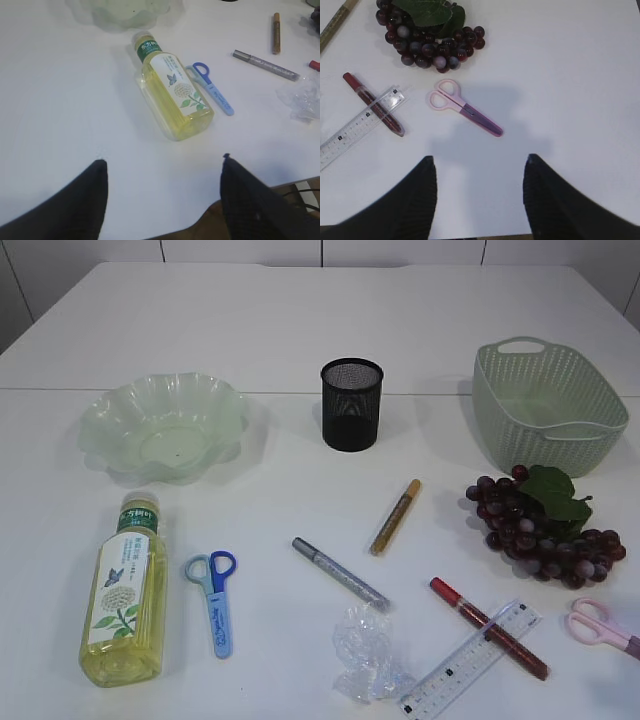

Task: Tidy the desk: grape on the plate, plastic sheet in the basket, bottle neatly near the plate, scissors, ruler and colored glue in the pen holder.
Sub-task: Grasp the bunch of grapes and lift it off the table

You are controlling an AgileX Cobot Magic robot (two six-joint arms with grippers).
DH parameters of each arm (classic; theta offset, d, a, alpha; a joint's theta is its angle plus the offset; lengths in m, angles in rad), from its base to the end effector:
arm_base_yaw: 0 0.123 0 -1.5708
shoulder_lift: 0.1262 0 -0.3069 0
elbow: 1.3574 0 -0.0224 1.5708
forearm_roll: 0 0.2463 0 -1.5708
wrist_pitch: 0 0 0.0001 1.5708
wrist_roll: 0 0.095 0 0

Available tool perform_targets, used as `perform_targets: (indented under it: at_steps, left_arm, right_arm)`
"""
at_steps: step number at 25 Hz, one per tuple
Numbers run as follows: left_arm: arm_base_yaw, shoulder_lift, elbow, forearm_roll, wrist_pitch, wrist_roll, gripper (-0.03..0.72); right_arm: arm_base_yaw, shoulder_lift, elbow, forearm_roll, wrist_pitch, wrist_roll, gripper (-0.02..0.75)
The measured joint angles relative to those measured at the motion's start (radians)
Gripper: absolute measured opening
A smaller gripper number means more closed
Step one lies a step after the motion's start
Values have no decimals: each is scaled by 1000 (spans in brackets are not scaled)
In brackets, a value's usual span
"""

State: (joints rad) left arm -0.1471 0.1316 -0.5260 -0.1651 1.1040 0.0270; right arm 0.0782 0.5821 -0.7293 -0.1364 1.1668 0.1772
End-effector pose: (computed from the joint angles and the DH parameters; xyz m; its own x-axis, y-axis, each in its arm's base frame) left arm -0.0142 -0.0120 0.2807 -0.5842 0.0387 -0.8107 0.2357 0.9639 -0.1238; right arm 0.0584 -0.0073 0.3261 -0.7929 0.0603 -0.6064 0.0953 0.9951 -0.0258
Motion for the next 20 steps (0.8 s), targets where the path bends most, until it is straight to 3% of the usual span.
perform_targets:
  at_steps: [8, 20]
  left_arm:
    - [0, 55, -31, 1, 25, 0, 539]
    - [0, 430, -328, 24, 105, -16, 540]
  right_arm:
    - [0, 295, -147, 2, -4, 0, 439]
    - [0, 570, -233, -2, -66, -51, 439]
